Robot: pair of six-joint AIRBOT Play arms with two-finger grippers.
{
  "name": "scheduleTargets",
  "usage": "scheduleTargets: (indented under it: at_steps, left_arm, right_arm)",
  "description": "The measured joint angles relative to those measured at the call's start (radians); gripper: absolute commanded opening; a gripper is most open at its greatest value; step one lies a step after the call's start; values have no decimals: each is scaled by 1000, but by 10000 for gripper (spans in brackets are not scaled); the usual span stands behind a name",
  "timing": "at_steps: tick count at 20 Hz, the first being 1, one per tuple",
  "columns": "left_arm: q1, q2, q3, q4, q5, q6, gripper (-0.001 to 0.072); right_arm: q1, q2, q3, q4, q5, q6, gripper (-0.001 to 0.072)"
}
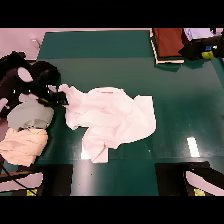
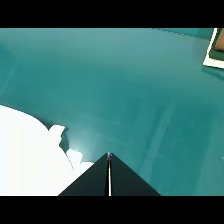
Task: Fold the shirts.
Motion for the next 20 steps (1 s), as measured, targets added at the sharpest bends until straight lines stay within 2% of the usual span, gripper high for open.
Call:
scheduleTargets:
  at_steps: [7,8,9,10,11,15,16,17,18,20]
  left_arm:
    - [-22,18,-156,-185,240,-11,569]
    - [-35,13,-163,-198,267,-12,514]
    - [-50,10,-166,-206,293,-14,328]
    - [-61,8,-167,-214,321,-17,95]
    - [-69,6,-163,-219,340,-18,26]
    - [-67,8,-89,-225,370,-13,24]
    - [-65,10,-61,-224,367,-5,24]
    - [-65,10,-36,-223,363,-1,24]
    - [-64,10,-13,-222,356,6,25]
    - [-62,11,24,-219,351,18,24]
  right_arm:
    - [0,2,-4,0,3,1,14]
    - [0,3,-4,0,5,1,14]
    - [0,3,-4,0,6,1,14]
    - [0,3,-4,0,10,1,14]
    - [0,3,-4,0,15,1,14]
    - [-30,2,-45,-17,71,1,14]
    - [-50,2,-81,-19,81,1,39]
    - [-74,1,-131,-24,88,1,264]
    - [-97,-3,-185,-25,87,1,423]
    - [-141,-33,-305,-8,71,0,423]
